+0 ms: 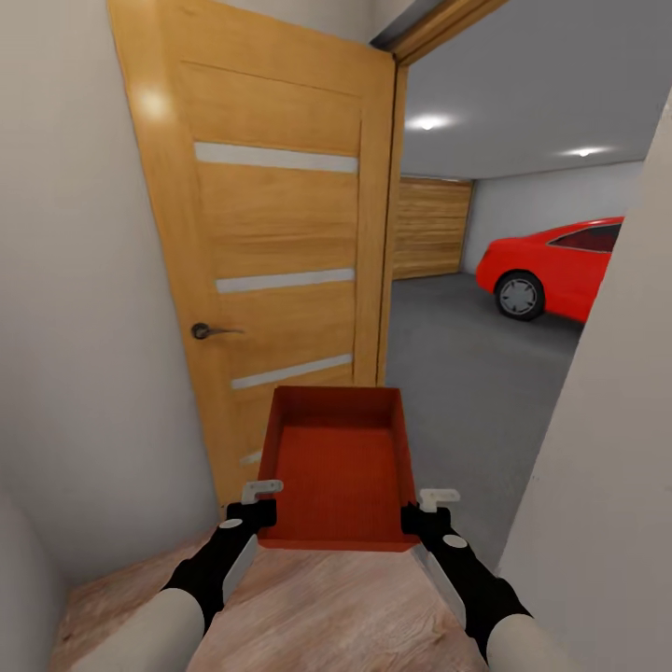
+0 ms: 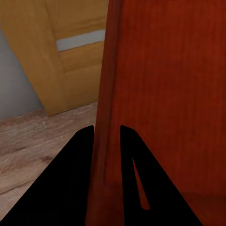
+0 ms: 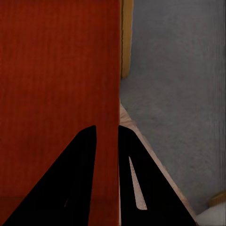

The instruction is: Move the two storage containers from the living room to the garage. In the garage, place one container on the floor and stack the other container on top of it (either order is fine).

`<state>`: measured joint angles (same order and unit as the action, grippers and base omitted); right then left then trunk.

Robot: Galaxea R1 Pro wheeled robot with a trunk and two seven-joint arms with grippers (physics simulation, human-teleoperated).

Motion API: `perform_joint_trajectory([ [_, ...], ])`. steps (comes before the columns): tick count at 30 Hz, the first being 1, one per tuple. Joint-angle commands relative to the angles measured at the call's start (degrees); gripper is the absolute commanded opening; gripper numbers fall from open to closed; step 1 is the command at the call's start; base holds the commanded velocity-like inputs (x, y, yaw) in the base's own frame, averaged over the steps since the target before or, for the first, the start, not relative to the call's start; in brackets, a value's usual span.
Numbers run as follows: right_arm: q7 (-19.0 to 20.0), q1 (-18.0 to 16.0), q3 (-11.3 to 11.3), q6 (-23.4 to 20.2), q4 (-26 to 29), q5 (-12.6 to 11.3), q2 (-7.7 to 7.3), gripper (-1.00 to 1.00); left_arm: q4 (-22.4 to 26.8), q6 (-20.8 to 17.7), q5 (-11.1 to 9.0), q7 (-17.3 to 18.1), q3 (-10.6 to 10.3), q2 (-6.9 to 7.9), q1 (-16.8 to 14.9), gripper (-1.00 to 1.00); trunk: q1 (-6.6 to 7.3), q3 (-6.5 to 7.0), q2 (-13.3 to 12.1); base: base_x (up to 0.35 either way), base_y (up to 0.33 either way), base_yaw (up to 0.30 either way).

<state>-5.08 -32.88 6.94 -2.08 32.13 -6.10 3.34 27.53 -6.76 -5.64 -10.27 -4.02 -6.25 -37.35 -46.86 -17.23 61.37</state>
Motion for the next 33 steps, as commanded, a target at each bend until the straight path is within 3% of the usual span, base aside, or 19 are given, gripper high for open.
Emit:
perform_joint_trajectory([
  [1,-0.5,-0.1,-1.0,0.1,0.3,-0.1,-0.06,-1.00,0.1,-0.4,-0.8,-0.7,2.0,0.09,0.0,-1.00,-0.01,-0.07,0.0,0.077,0.053,-0.287],
  [9,-0.5,-0.1,-1.1,0.1,0.3,-0.1,-0.08,-1.00,0.0,-0.4,-0.8,-0.7,2.0,0.09,0.0,-1.00,-0.01,-0.07,0.0,0.040,0.040,-0.287],
  [21,-0.5,-0.1,-1.1,0.1,0.3,-0.1,-0.08,-1.00,-0.1,-0.5,-0.8,-0.7,2.0,0.09,0.0,-1.00,-0.01,-0.07,0.0,0.170,0.259,-0.285],
  [33,-0.4,-0.1,-1.1,0.1,0.3,-0.1,-0.08,-1.00,-0.3,-0.5,-0.8,-0.7,2.0,0.09,0.0,-1.00,-0.01,-0.07,0.0,0.169,0.285,-0.037],
])
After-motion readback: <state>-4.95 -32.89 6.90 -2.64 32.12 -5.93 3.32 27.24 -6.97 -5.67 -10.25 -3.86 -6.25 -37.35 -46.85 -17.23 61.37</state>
